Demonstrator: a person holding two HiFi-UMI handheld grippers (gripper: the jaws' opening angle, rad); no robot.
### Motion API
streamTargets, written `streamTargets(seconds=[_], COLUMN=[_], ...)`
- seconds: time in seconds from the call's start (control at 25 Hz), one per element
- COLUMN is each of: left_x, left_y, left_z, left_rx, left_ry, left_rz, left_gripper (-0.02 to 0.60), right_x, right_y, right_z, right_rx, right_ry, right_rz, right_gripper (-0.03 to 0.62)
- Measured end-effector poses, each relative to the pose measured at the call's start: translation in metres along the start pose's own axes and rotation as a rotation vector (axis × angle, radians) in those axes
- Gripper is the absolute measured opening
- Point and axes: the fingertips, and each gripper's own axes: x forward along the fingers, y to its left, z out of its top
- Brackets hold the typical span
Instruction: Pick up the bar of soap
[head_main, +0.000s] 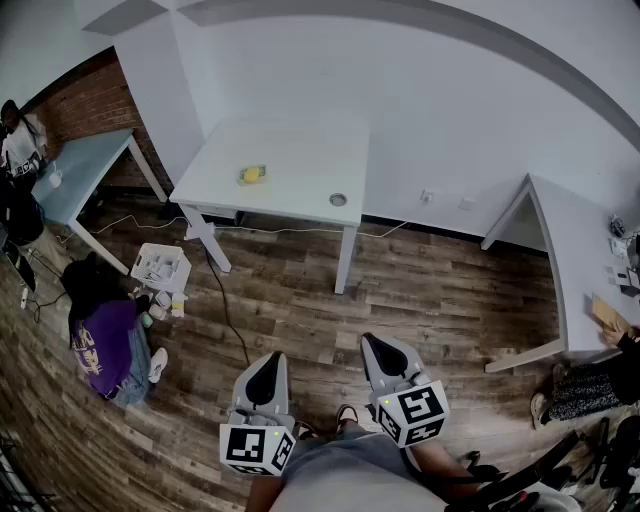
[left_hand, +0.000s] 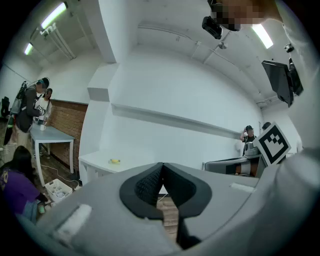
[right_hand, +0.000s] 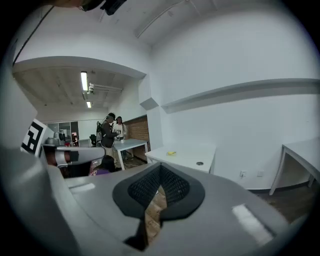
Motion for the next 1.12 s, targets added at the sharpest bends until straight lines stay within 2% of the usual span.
streamTargets(seconds=[0.64,1.12], left_x=[0.008,0.036], left_y=[0.0,-0.023], left_z=[0.003,0.006], left_rx=[0.005,0.037], left_ry=[0.009,0.009], left_rz=[0.021,0.036], left_gripper=[0.002,0.002], right_x=[0.007,0.006], right_y=[-0.008,-0.04], right_z=[-0.002,0.002], right_rx=[0.018,0.017], right_ry=[0.01,-0.019], right_rz=[0.028,0.061], right_gripper=[0.002,0.002])
